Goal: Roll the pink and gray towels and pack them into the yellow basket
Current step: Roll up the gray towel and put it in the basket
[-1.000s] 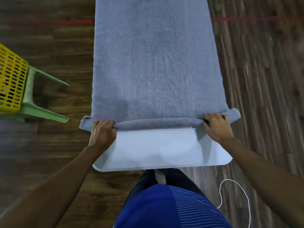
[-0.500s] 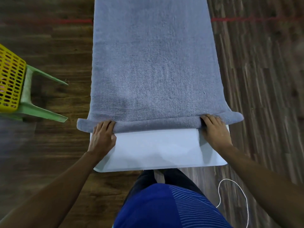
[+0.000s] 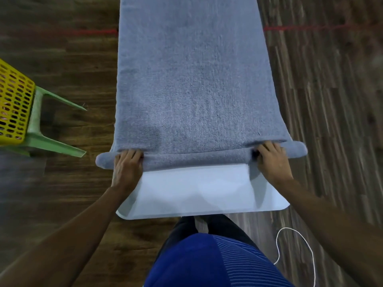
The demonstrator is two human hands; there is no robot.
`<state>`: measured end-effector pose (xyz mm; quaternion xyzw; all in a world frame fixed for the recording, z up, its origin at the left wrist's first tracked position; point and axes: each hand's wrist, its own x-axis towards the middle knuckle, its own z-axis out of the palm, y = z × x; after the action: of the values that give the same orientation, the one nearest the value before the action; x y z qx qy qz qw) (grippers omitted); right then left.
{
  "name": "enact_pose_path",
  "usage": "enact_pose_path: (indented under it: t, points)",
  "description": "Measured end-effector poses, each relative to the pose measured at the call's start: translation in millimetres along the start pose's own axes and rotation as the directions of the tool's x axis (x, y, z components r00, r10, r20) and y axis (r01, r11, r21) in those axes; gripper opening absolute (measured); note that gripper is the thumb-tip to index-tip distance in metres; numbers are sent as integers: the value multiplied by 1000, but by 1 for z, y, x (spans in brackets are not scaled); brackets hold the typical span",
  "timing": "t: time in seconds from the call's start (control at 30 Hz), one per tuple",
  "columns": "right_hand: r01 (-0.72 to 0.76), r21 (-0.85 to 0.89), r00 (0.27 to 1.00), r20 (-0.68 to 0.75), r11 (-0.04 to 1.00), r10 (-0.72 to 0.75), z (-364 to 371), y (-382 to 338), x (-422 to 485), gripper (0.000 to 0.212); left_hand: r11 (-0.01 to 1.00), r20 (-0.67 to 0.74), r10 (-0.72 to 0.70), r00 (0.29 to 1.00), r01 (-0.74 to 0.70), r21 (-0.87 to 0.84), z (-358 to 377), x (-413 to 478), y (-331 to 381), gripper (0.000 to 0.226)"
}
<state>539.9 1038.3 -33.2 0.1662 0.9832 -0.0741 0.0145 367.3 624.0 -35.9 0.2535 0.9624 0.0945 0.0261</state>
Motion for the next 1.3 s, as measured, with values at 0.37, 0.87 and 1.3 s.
enact_pose_path:
  t: [0.37,0.87,1.3]
  points:
    - [-47,-23,991,122,999,50,-9,-5,4,14,998,133,14,991,-5,-66,-11,2,3,27]
    - [47,-3,989,142,999,-46,-3,-5,-4,43,997,151,56,987,-62,38,2,-5,-3,46]
    - [30,22,999,18,999,-31,-11,-3,14,26,997,40,80,996,-80,-14,-5,12,2,28]
